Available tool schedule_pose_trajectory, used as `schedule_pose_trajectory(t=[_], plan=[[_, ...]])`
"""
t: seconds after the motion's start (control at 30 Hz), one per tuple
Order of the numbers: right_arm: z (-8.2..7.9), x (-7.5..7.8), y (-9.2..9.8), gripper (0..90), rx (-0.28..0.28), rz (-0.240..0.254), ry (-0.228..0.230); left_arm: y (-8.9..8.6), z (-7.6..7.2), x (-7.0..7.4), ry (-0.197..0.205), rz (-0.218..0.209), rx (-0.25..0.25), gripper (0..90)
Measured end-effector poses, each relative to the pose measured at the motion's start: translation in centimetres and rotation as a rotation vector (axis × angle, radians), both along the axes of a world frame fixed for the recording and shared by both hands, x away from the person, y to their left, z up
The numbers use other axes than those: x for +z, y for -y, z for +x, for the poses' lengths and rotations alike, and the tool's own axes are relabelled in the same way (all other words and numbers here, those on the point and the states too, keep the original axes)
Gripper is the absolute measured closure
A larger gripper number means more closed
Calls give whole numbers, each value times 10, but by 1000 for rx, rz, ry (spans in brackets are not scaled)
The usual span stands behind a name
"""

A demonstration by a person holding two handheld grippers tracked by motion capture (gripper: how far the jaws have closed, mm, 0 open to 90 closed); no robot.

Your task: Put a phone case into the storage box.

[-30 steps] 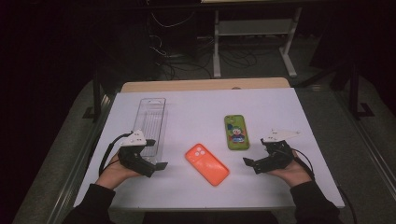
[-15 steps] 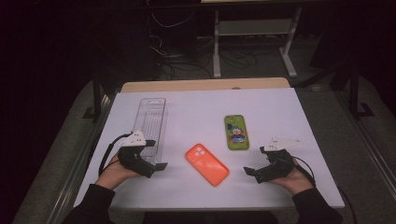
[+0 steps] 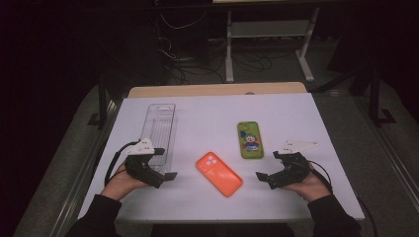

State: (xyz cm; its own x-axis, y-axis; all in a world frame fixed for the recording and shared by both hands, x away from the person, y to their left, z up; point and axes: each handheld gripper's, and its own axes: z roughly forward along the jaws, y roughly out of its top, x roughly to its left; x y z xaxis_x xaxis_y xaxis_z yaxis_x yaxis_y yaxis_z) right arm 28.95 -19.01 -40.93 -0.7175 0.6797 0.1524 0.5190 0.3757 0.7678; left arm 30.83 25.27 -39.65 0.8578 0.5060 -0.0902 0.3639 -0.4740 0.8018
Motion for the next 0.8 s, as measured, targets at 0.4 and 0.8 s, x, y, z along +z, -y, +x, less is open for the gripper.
schedule_pose_trajectory(t=[0.4,0.8], plan=[[8,16,-20,1,-1,-28,-60,-1,0,1,1,3,-4,0],[21,21,-52,20,9,-39,-53,-1,0,1,-7,-14,0,0]])
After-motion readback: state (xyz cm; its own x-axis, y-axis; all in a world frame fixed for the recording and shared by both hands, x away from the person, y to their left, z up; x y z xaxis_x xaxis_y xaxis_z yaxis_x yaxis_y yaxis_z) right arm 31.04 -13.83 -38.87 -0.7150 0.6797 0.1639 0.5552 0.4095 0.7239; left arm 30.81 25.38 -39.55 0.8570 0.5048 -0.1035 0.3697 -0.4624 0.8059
